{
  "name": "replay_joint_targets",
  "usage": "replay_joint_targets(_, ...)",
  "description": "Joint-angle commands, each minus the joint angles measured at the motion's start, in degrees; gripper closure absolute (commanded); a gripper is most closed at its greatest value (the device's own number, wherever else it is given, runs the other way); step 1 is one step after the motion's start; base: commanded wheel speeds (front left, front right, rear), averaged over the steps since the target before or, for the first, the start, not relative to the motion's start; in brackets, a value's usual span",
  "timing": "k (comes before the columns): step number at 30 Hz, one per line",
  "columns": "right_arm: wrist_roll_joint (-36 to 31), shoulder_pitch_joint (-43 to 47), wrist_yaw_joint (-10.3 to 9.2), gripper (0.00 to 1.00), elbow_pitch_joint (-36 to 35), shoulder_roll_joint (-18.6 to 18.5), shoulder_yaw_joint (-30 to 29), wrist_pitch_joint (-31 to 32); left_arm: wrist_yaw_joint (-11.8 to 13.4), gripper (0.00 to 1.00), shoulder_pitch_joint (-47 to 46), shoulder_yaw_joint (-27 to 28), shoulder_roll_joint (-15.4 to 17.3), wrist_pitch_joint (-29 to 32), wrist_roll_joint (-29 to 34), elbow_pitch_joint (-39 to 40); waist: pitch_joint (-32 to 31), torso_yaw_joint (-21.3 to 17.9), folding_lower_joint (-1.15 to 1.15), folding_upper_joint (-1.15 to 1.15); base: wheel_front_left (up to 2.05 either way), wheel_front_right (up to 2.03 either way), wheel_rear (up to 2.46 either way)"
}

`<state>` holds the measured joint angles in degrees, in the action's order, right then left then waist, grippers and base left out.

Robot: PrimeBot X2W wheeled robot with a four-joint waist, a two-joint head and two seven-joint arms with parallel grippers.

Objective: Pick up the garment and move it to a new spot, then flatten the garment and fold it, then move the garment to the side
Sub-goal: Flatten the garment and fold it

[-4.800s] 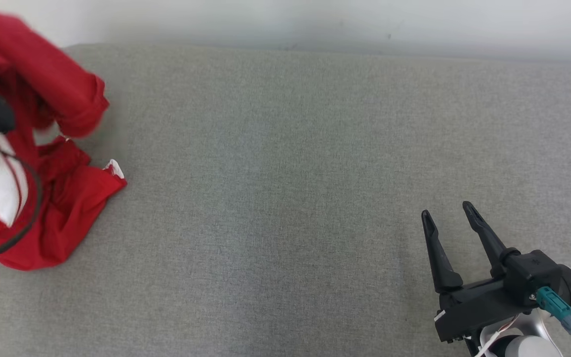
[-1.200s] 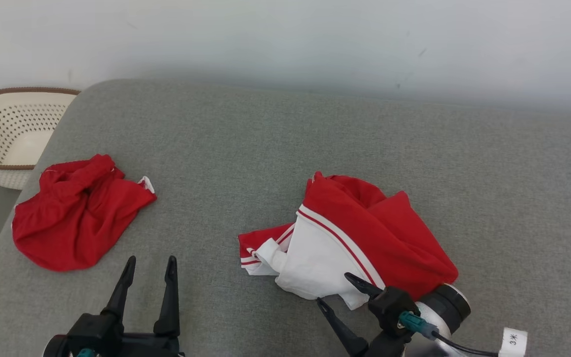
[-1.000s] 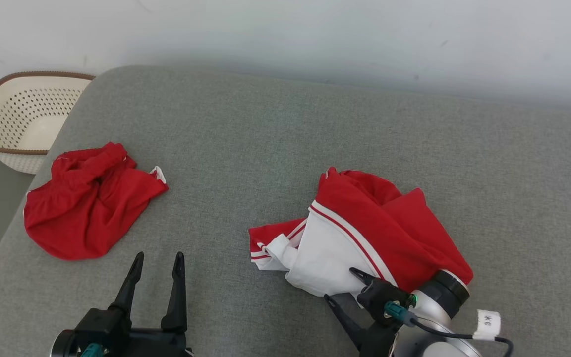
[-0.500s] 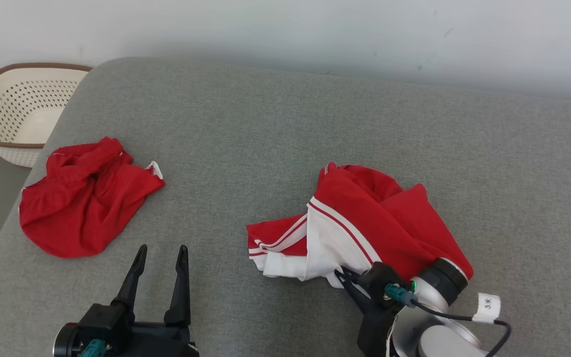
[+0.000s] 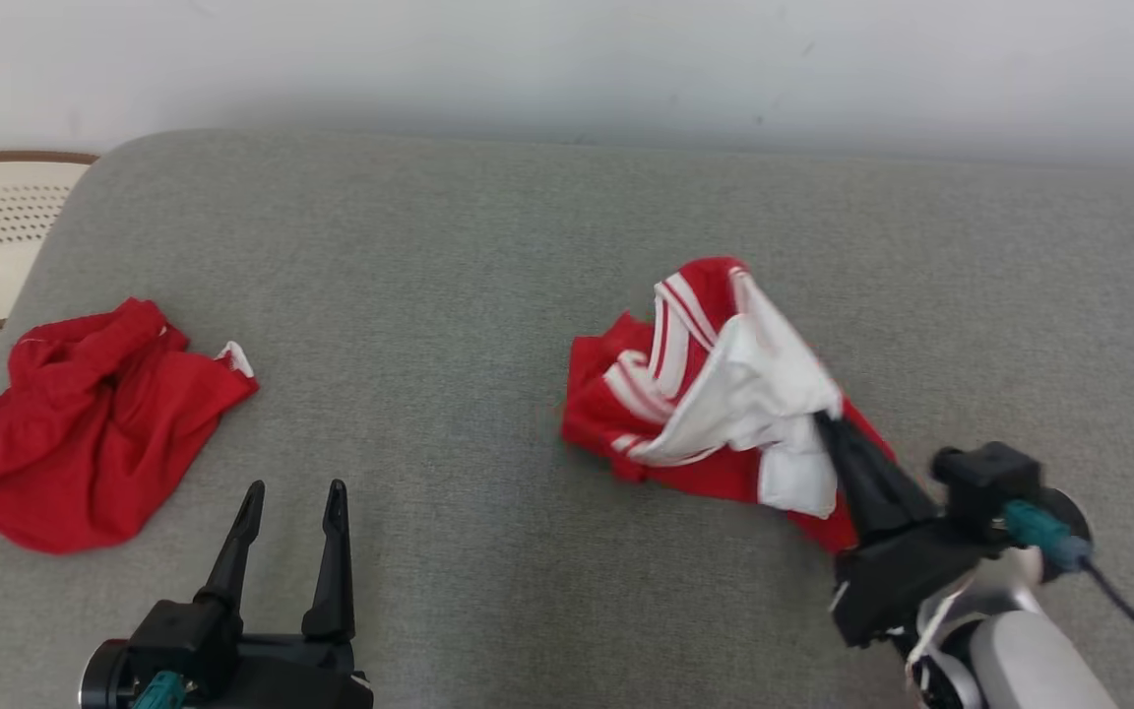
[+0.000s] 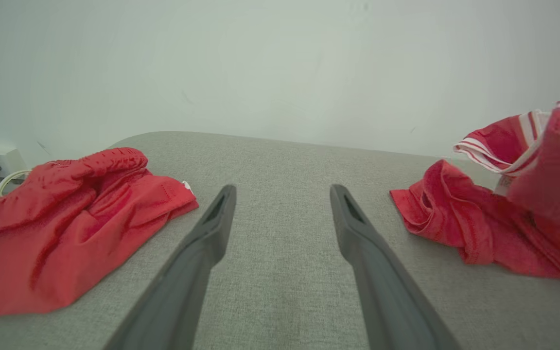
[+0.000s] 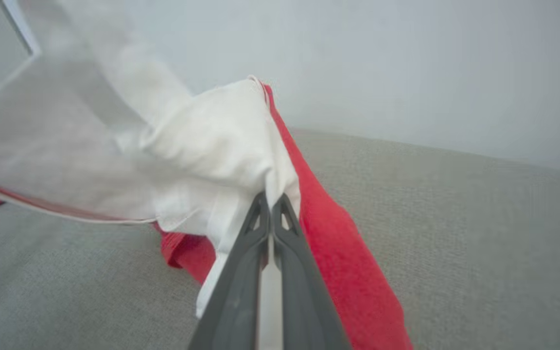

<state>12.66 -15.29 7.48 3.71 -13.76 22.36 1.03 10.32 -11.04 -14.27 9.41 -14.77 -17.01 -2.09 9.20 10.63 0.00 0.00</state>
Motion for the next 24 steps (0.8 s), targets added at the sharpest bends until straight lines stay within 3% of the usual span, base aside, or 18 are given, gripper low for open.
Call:
replay_joint_targets(1,1.0,1.48,0.0,1.0,0.02,1.32,-3.44,-0.58,-0.17,0.0,-0.23,0.18,0.27,-0.41,0.82,-0.21,0.37,-1.68,0.0,0.0,0.0,0.0,0.0)
replay_joint_targets(8,3.05,4.22,0.02,1.0,5.46,5.42,-17.09,-3.75,-0.45,0.0,-1.01,-0.14,0.34,-0.41,0.85,-0.77,0.63,-4.01,0.0,0.0,0.0,0.0,0.0)
replay_joint_targets(12,4.49,3.69,0.02,1.0,10.96,6.11,-20.43,-5.29,-0.5,0.0,-1.49,-0.27,0.54,-0.42,0.93,-0.95,0.88,-4.73,0.0,0.0,0.0,0.0,0.0)
replay_joint_targets(13,5.85,3.24,0.02,0.71,12.16,6.71,-21.19,-5.8,-0.48,0.0,-1.55,-0.35,0.55,-0.41,0.9,-0.97,0.97,-4.89,0.0,0.0,0.0,0.0,0.0)
replay_joint_targets(14,6.57,3.05,0.02,0.29,13.6,7.04,-21.93,-5.93,-0.43,0.0,-1.62,-0.33,0.64,-0.39,0.87,-0.96,1.06,-5.09,0.0,0.0,0.0,0.0,0.0)
replay_joint_targets(15,6.14,2.92,0.02,0.0,14.79,6.79,-22.8,-6.43,-0.45,0.0,-1.7,-0.39,0.71,-0.33,0.84,-1.02,1.09,-5.21,0.0,0.0,0.0,0.0,0.0)
replay_joint_targets(24,5.14,3.91,0.02,0.0,17.98,6.96,-30.99,-10.44,-0.14,0.0,-1.71,-0.78,1.23,0.22,1.04,-0.6,1.35,-6.77,0.0,0.0,0.0,0.0,0.0)
